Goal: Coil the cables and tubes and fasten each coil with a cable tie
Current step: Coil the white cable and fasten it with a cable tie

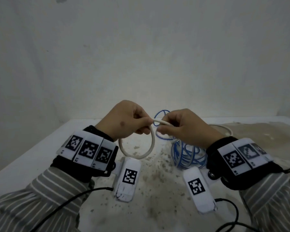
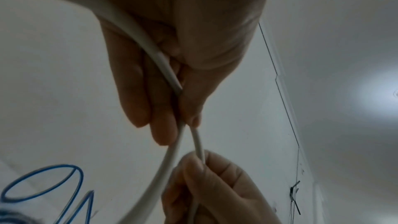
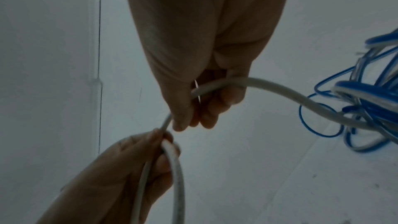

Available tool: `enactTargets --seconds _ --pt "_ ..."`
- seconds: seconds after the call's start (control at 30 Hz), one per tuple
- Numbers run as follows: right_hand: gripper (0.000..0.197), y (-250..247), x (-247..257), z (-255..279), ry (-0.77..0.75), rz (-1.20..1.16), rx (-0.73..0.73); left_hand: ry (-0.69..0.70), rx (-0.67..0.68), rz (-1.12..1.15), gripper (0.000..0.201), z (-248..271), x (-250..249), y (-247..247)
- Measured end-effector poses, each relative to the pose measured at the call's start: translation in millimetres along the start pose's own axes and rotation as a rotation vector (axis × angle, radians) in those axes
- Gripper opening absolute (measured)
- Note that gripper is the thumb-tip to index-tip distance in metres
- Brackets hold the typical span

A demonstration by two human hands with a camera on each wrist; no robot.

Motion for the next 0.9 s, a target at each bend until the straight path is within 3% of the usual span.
enactTargets --seconds 0.23,0.4,0.57,0.73,0.9 --pt "0.022 2 -25 8 0.072 0.007 0.139 -0.036 -0.157 0.285 0.016 -5 18 -31" --pt "0.024 -33 -12 -8 -0.046 0.151 -0.075 -0.051 -0.274 0.413 0.018 -5 30 -39" --pt "0.025 -58 13 -26 -0.132 -0.011 -0.300 0.059 -0.249 0.603 0.018 -6 7 -47" --pt "0.021 -36 5 -23 -0.063 -0.183 -0.206 0.033 -0.173 0.840 0.020 -10 15 -43" --pt "0.022 6 -2 -15 0.010 -0.251 -0.107 -0.052 -0.182 1.060 0.019 -10 39 -24"
Point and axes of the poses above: each hand's wrist, its own z-axis away from the middle knuckle, its own y-axis out of the palm, x = y × z, the point moved 9 cm from there along -z, towards the middle knuckle, and after that the axes turned 13 degrees about -y, right-handed, at the moved point
